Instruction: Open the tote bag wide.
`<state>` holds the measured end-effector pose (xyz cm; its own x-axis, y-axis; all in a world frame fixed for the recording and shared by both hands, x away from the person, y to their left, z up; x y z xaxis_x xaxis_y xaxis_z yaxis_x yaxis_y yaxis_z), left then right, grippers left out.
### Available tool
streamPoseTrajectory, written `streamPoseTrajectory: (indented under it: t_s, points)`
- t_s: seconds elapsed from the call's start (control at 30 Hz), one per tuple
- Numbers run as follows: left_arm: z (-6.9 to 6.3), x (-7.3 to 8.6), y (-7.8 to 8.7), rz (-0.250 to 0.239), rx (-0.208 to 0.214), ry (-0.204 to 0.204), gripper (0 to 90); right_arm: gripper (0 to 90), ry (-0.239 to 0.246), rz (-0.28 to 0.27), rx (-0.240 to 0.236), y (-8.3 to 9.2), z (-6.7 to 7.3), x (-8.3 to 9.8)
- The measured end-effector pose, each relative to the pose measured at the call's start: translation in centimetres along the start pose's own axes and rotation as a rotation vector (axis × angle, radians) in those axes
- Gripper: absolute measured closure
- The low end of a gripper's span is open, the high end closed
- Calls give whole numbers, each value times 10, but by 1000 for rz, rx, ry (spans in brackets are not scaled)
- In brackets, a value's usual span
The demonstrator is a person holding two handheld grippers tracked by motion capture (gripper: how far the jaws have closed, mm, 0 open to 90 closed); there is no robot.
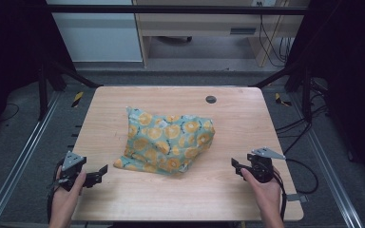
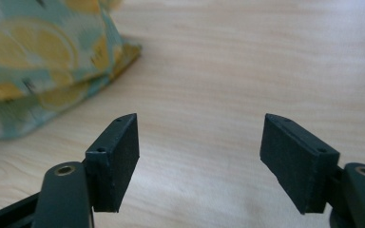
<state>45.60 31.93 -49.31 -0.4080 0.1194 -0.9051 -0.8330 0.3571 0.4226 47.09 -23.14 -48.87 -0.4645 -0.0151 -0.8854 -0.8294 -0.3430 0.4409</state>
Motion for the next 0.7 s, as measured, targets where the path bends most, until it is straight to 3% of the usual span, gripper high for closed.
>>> streamPoseTrajectory:
  t_s: [0.07, 0.1, 0.37, 0.53, 0.7]
  points:
    - [0, 0, 0, 2, 2, 0, 62, 296, 4, -6, -5, 1, 2, -6]
    - [0, 1, -1, 8, 5, -3, 62, 308, 30, -25, -27, 4, 9, -23]
    - [-4, 0, -2, 8, 24, -16, 63, 279, 136, -55, -125, 6, 54, -100]
    - [-6, 0, -3, 8, 33, -17, 63, 275, 153, -63, -155, -7, 80, -132]
    - [-7, 0, -3, 8, 43, -12, 64, 223, 125, -21, -176, -27, 93, -143]
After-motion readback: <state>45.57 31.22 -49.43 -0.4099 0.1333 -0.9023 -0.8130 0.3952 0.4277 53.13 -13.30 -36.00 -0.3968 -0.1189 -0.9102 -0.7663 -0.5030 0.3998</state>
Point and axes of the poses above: each handheld gripper's, and its own axes: y roughly backward along the jaws, x roughly out of its underside, z roughly to its left, the point moved 3 cm from there along -y, roughly forward along the jaws, and after that the axes turned 9 degrees about -z, right-handed, at the moved point
